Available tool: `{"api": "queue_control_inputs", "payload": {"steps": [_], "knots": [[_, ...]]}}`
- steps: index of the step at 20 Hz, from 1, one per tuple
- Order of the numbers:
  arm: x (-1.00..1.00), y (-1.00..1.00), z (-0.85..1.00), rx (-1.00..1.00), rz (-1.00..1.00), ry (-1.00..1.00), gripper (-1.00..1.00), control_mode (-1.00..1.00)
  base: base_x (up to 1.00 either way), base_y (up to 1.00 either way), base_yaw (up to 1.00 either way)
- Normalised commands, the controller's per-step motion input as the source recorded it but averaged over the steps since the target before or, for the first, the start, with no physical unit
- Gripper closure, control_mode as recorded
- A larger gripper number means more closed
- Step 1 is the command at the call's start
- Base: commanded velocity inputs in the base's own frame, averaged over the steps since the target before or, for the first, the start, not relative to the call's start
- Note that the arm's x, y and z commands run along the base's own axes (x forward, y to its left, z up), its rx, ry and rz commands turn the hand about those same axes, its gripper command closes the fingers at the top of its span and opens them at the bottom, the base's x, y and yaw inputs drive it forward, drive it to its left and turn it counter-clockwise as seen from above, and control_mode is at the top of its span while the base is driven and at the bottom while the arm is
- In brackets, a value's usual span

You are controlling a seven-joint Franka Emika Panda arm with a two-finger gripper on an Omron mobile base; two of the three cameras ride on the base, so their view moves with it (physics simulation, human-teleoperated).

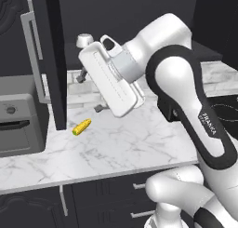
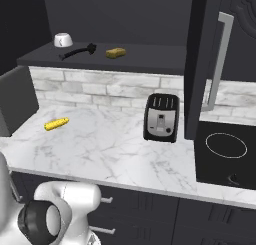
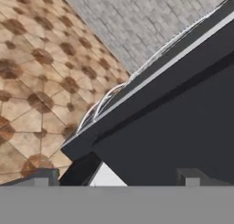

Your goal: Pick the dish brush and sponge from the cabinet and place them on the counter.

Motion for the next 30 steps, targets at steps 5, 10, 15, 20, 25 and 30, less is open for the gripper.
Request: {"api": "queue_control_inputs", "payload": {"steps": [5, 10, 15, 20, 25, 30], "knots": [[-0.26, -0.53, 0.11, 0.02, 0.04, -0.34, -1.0, -1.0, 0.0, 0.0, 0.0], [-0.17, -0.41, 0.18, 0.03, 0.01, -0.29, -1.0, -1.0, 0.0, 0.0, 0.0], [0.0, -0.38, 0.12, 0.02, -0.06, -0.16, -1.0, -1.0, 0.0, 0.0, 0.0], [0.0, -0.48, 0.1, 0.04, -0.15, -0.09, -1.0, -1.0, 0.0, 0.0, 0.0], [0.01, -0.42, 0.06, 0.04, -0.25, -0.04, -1.0, -1.0, 0.0, 0.0, 0.0], [0.01, -0.32, 0.12, 0.13, -0.25, -0.03, -1.0, -1.0, 0.0, 0.0, 0.0]]}}
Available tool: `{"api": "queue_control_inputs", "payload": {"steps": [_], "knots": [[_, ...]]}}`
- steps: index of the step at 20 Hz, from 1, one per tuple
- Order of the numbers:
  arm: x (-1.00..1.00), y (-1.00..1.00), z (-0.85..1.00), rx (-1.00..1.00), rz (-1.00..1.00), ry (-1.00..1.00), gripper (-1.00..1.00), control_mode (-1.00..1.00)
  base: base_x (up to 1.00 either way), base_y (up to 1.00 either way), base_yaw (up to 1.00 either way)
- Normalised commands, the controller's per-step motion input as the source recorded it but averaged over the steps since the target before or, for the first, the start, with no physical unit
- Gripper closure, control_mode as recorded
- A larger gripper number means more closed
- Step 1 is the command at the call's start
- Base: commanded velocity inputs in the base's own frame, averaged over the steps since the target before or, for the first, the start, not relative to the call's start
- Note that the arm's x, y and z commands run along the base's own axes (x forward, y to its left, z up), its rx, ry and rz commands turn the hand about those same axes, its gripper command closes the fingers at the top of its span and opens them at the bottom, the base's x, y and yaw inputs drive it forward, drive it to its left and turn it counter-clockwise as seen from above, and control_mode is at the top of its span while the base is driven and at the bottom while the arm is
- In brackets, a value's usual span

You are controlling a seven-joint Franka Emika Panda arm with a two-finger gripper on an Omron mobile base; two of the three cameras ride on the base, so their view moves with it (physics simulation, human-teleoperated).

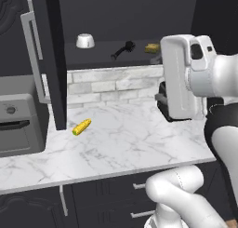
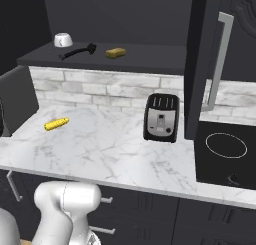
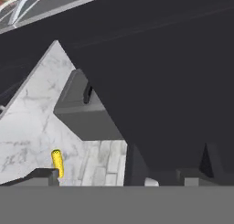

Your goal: Pick the dish brush and sponge from the cabinet and place them on the counter.

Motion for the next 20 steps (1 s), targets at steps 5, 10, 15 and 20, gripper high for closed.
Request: {"api": "queue_control_inputs", "payload": {"steps": [5, 10, 15, 20], "knots": [[0.01, -0.07, 0.06, 0.07, -0.11, -0.01, -1.0, -1.0, 0.0, 0.0, 0.0], [0.08, -0.3, 0.24, 0.09, -0.12, 0.02, -1.0, -1.0, 0.0, 0.0, 0.0], [0.06, -0.42, 0.15, 0.15, -0.27, 0.08, -1.0, -1.0, 0.0, 0.0, 0.0], [0.06, -0.07, -0.05, 0.02, -0.33, 0.02, -1.0, -1.0, 0.0, 0.0, 0.0]]}}
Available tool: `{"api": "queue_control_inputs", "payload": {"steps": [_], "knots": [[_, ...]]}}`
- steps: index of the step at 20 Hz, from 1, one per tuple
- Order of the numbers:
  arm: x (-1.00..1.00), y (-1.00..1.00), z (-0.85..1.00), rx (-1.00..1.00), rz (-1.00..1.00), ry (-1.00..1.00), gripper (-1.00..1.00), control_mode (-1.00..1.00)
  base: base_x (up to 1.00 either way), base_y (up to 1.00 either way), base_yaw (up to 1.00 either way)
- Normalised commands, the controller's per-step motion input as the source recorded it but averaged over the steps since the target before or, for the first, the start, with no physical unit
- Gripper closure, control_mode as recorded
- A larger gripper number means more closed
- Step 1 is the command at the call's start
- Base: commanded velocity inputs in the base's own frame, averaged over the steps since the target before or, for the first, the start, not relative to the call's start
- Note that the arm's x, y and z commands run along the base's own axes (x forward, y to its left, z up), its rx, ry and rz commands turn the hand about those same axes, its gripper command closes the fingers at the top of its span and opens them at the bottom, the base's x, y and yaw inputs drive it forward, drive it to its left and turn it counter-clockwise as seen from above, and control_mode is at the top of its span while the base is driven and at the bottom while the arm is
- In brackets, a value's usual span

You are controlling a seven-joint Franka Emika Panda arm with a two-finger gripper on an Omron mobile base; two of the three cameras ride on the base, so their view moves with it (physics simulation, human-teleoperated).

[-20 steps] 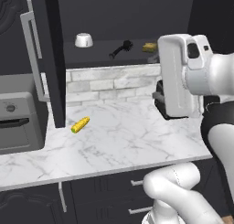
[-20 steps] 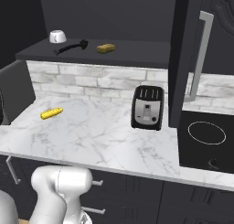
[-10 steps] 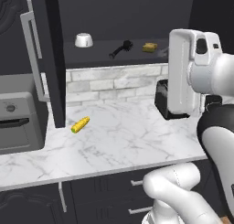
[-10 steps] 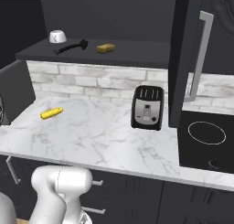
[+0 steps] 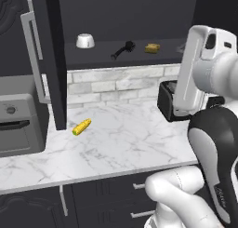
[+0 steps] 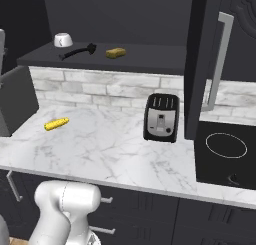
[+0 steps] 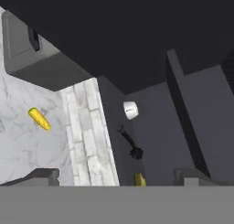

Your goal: Pick the dish brush and sponge from the cabinet and place them on the counter.

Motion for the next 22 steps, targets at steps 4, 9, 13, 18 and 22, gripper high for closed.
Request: {"api": "queue_control_inputs", "payload": {"steps": [4, 9, 13, 18, 22], "knots": [[0.0, -0.12, 0.0, 0.05, -0.34, 0.0, -1.0, -1.0, 0.0, 0.0, 0.0], [0.0, -0.59, 0.01, 0.13, -0.25, 0.01, -1.0, -1.0, 0.0, 0.0, 0.0], [0.0, -0.6, 0.15, 0.19, -0.21, 0.06, -1.0, -1.0, 0.0, 0.0, 0.0], [0.0, -0.6, 0.22, 0.35, -0.04, 0.2, -1.0, -1.0, 0.0, 0.0, 0.0], [0.03, -0.31, 0.0, 0.18, 0.04, 0.1, -1.0, -1.0, 0.0, 0.0, 0.0]]}}
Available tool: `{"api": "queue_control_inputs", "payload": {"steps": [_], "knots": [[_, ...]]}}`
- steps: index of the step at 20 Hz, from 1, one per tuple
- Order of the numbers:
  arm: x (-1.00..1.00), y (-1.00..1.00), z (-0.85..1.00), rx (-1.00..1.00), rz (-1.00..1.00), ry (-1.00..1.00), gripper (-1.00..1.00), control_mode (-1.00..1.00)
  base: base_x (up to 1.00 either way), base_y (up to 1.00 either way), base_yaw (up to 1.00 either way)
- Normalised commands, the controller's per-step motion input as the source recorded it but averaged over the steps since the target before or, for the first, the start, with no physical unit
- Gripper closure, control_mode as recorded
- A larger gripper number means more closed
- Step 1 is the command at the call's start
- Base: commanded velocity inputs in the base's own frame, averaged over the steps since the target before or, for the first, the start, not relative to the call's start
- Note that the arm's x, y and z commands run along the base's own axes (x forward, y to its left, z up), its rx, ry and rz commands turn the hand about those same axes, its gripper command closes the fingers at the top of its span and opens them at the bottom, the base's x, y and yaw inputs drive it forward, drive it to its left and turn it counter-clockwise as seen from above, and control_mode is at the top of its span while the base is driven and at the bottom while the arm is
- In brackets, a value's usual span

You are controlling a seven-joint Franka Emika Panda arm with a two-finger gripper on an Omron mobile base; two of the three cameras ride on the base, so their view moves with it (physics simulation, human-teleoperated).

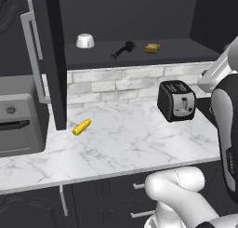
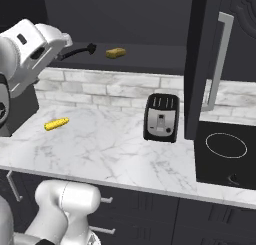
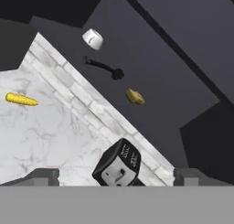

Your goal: Pick the dish brush and sponge from the cabinet and place them on the counter.

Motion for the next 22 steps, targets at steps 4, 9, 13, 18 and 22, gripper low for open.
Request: {"api": "queue_control_inputs", "payload": {"steps": [4, 9, 13, 18, 22], "knots": [[0.06, -0.1, 0.0, 0.12, -0.07, 0.0, -1.0, -1.0, 0.0, 0.0, 0.0], [0.06, 0.0, 0.0, 0.06, -0.27, -0.03, -1.0, -1.0, 0.0, 0.0, 0.0], [0.08, 0.01, -0.03, 0.08, -0.34, -0.11, -1.0, -1.0, 0.0, 0.0, 0.0], [0.03, -0.26, 0.0, 0.28, -0.16, -0.01, -1.0, -1.0, 0.0, 0.0, 0.0], [0.0, -0.45, 0.0, 0.3, 0.0, 0.0, -1.0, -1.0, 0.0, 0.0, 0.0]]}}
